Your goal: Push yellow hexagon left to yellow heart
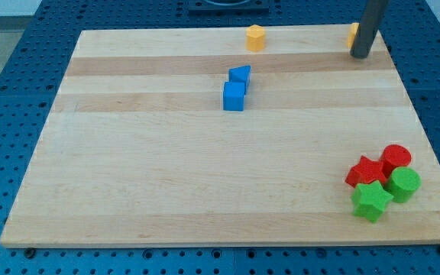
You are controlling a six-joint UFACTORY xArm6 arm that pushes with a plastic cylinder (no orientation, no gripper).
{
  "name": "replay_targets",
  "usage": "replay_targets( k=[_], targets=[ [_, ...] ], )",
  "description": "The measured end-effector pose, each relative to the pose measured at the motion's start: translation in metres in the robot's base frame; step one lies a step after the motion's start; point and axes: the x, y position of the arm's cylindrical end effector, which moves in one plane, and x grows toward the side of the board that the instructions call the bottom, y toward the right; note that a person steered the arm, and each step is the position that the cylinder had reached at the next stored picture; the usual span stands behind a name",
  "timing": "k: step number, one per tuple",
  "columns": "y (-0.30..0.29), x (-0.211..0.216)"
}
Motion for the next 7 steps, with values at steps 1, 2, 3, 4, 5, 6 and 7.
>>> replay_targets(
  k=[1, 2, 3, 4, 5, 6, 7],
  targets=[
    [0.000, -0.016],
    [0.000, -0.028],
    [0.000, -0.027],
    [-0.047, -0.006],
    [-0.124, -0.001],
    [-0.208, -0.001],
    [-0.271, 0.002]
  ],
)
